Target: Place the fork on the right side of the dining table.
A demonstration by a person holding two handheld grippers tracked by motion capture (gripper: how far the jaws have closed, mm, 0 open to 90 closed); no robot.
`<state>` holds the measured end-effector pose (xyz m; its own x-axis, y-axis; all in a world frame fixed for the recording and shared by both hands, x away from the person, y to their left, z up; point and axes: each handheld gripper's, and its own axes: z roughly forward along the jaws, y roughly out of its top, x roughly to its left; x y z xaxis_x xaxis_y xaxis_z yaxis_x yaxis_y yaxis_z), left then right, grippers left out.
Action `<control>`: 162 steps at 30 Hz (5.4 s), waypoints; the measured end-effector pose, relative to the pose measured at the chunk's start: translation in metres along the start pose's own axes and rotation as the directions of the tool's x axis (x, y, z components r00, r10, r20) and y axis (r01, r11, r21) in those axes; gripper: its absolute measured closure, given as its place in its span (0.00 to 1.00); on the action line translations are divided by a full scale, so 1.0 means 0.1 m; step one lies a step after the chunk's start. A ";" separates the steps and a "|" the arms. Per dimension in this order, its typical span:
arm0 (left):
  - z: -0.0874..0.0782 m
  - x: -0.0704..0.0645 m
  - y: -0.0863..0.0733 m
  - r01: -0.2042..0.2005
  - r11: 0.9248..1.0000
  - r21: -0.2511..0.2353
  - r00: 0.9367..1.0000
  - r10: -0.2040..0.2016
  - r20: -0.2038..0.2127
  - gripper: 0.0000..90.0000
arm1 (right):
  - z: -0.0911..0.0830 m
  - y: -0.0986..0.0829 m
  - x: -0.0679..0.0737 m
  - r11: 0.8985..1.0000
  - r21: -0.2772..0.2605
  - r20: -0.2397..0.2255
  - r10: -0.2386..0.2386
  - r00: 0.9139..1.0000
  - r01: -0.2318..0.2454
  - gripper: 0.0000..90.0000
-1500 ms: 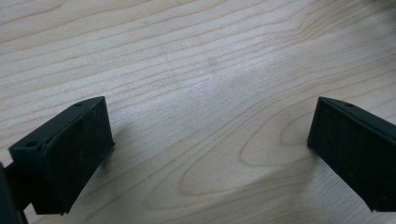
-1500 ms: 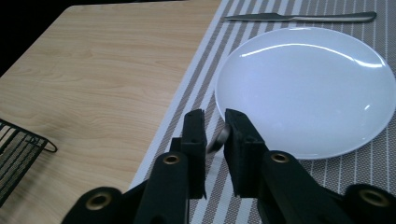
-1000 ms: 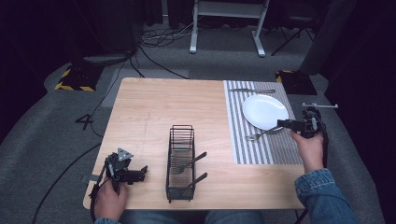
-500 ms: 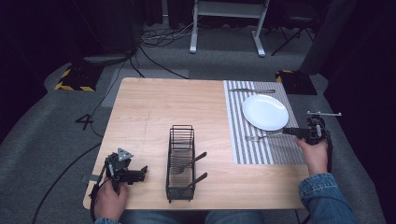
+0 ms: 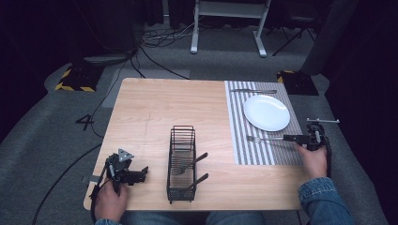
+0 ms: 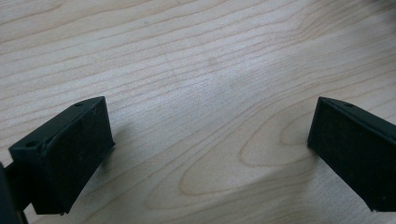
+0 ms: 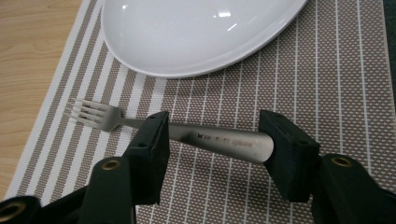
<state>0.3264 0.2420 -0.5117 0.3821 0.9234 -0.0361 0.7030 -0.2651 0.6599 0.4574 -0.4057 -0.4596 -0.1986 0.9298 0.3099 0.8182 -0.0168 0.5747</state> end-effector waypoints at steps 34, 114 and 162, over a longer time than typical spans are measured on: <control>0.00 0.00 0.00 0.001 1.000 0.000 1.000 -0.001 -0.001 0.00 | -0.08 -0.09 -0.02 0.999 -0.003 0.120 -0.032 0.992 0.033 0.40; 0.00 0.00 0.00 0.003 1.000 0.001 1.000 -0.003 -0.001 0.00 | -0.73 -0.40 1.12 0.917 -0.131 -0.097 -0.391 0.915 0.378 0.37; 0.00 0.00 0.00 0.002 1.000 0.001 1.000 -0.002 -0.001 0.00 | 0.46 -1.22 1.90 0.779 -0.157 -0.244 -0.627 0.740 0.607 0.43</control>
<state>0.3260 0.2419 -0.5117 0.3803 0.9241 -0.0369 0.7041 -0.2634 0.6594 0.3445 -0.2098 -0.5055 -0.7912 0.6092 0.0539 0.4317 0.4939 0.7548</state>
